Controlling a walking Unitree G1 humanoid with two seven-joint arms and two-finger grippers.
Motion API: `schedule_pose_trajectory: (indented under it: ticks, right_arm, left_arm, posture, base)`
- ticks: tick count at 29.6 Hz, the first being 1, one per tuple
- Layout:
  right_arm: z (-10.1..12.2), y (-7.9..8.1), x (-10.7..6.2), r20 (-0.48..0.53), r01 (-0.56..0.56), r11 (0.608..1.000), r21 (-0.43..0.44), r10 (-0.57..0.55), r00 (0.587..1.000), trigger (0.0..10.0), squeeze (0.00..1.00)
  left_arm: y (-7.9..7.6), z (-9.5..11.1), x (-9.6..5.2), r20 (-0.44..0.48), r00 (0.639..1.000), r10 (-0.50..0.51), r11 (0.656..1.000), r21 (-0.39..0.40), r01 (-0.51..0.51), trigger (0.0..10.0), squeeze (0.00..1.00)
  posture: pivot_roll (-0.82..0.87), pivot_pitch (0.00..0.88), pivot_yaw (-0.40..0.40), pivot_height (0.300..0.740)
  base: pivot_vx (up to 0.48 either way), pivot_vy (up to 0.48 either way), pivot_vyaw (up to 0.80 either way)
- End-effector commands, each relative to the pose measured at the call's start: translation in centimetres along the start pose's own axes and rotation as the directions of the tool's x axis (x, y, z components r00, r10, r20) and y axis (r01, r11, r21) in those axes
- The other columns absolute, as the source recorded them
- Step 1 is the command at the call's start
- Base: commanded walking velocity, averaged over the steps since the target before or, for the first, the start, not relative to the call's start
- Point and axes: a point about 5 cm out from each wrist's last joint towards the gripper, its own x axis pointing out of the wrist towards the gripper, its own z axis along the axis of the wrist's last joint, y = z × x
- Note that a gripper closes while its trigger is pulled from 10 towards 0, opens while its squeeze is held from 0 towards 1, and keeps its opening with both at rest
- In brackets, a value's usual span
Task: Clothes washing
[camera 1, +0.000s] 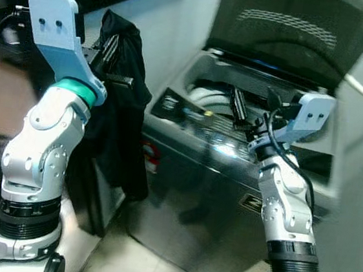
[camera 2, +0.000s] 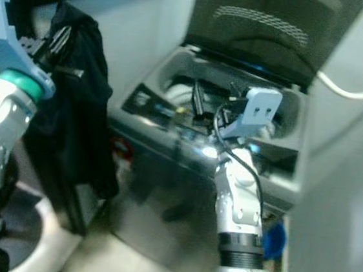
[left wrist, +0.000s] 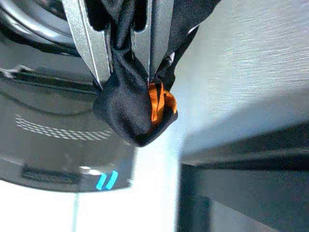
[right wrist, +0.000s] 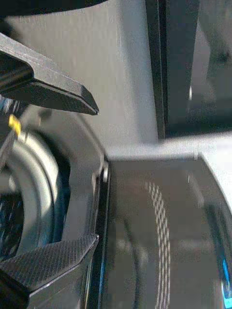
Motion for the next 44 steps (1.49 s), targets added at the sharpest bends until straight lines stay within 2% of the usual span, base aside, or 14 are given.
schedule_pose_trajectory:
  ticks: [1,17,26,29,44]
  right_arm:
    - [0.0,-0.1,0.01,-0.002,0.006,1.0,0.008,-0.006,1.0,10.0,0.0]
    - [0.0,-0.32,0.11,-0.003,0.022,1.0,0.008,-0.022,1.0,10.0,0.0]
    - [-0.01,-0.74,0.08,-0.002,0.052,0.999,-0.006,-0.052,0.999,10.0,0.0]
    - [-0.09,-0.75,0.07,-0.01,0.057,0.998,0.002,-0.057,0.998,10.0,0.0]
    - [0.17,-1.05,-0.01,0.011,0.08,0.997,-0.019,-0.08,0.997,10.0,0.0]
  left_arm:
    - [-0.02,0.14,-0.05,0.009,1.0,0.003,1.0,0.007,-0.003,10.0,0.0]
    - [0.14,-0.12,-0.05,0.002,1.0,0.021,1.0,0.016,-0.021,10.0,0.0]
    - [0.18,-0.33,-0.01,-0.006,1.0,0.024,1.0,0.018,-0.024,10.0,0.0]
    - [0.2,-0.36,0.0,-0.008,1.0,0.024,1.0,0.019,-0.024,10.0,0.0]
    - [0.16,-0.59,0.08,-0.015,1.0,0.023,1.0,0.02,-0.023,10.0,0.0]
  posture:
    - [0.08,0.06,-0.018,0.74]
    - [0.07,0.052,-0.021,0.74]
    - [0.07,0.057,-0.016,0.74]
    - [0.07,0.057,-0.015,0.74]
    - [0.07,0.059,-0.012,0.74]
  base:
    - [0.0,0.0,-0.78]
    - [0.0,0.0,-0.78]
    - [0.0,0.0,-0.17]
    - [0.0,0.0,-0.8]
    - [0.0,0.0,0.0]
